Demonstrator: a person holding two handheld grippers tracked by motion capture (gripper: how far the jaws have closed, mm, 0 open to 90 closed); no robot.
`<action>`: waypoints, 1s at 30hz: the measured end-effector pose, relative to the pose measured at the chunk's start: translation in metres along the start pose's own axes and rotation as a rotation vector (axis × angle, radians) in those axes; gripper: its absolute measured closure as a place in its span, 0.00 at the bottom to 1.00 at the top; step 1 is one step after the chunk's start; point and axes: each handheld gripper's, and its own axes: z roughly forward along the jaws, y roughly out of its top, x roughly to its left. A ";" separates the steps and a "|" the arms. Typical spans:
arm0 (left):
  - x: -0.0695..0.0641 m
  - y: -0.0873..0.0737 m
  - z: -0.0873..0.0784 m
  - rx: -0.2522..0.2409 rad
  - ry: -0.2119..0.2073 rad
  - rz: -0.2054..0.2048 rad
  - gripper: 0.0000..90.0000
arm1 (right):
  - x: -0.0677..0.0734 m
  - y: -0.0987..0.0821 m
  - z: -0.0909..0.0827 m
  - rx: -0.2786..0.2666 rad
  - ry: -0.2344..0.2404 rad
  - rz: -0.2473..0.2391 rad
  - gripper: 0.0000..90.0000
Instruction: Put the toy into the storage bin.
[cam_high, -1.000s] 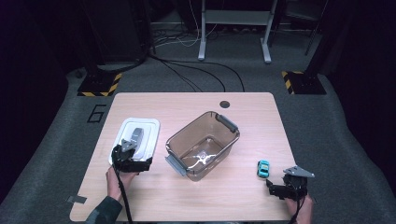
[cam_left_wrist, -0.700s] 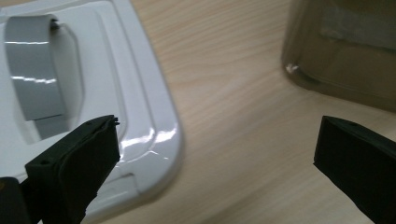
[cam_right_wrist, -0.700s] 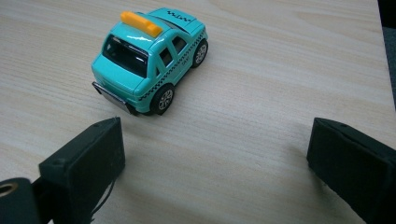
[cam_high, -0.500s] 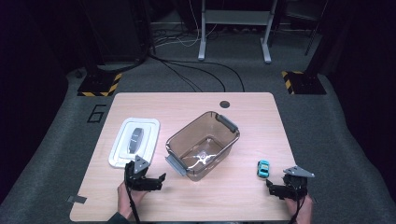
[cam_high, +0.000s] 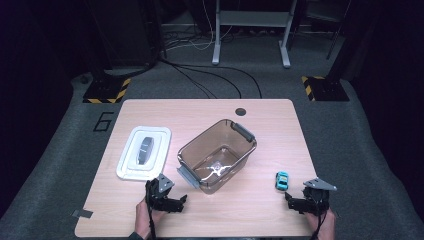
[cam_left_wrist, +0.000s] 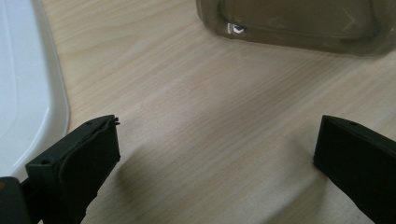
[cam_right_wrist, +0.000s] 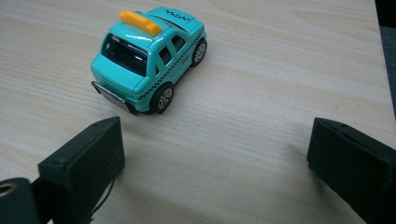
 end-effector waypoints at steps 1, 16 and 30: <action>0.000 0.000 0.000 0.001 -0.005 -0.005 0.00 | 0.000 0.000 0.000 0.002 -0.004 0.003 0.03; 0.004 -0.001 0.001 0.018 -0.050 -0.013 0.00 | 0.010 0.002 -0.005 0.051 -0.092 0.074 0.04; 0.004 -0.001 0.001 0.019 -0.045 -0.017 0.00 | 0.032 0.037 -0.003 0.096 -0.069 0.129 0.00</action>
